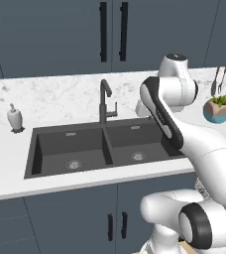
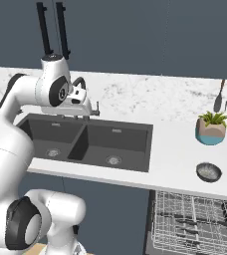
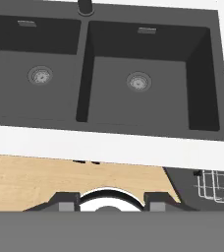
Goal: Pick up the cup and bowl from the counter, place them in the dishwasher, and close the dishwasher door.
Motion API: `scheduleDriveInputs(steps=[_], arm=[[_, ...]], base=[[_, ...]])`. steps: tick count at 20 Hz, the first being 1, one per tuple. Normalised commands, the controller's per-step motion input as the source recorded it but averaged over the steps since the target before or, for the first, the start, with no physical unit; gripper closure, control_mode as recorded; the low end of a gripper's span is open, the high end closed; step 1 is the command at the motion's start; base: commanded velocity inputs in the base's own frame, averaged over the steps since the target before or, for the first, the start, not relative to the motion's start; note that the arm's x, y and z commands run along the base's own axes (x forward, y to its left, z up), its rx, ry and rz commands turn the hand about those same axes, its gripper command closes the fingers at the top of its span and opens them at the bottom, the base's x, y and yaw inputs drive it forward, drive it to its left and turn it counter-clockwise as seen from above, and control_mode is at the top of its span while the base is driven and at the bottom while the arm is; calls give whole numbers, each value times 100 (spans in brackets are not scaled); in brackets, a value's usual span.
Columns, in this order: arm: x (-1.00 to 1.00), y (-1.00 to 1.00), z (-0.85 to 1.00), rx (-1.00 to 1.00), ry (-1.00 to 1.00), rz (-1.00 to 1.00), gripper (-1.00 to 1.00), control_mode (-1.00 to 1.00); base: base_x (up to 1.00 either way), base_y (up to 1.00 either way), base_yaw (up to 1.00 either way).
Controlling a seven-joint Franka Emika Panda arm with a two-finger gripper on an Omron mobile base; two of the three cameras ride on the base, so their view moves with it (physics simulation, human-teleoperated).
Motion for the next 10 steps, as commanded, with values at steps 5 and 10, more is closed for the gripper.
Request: scheduleDriveInputs(steps=[5, 10], arm=[[0, 0, 0, 0, 0, 0, -100, 100], [0, 0, 0, 0, 0, 0, -100, 100]], base=[[0, 0, 0], [-1, -1, 0]])
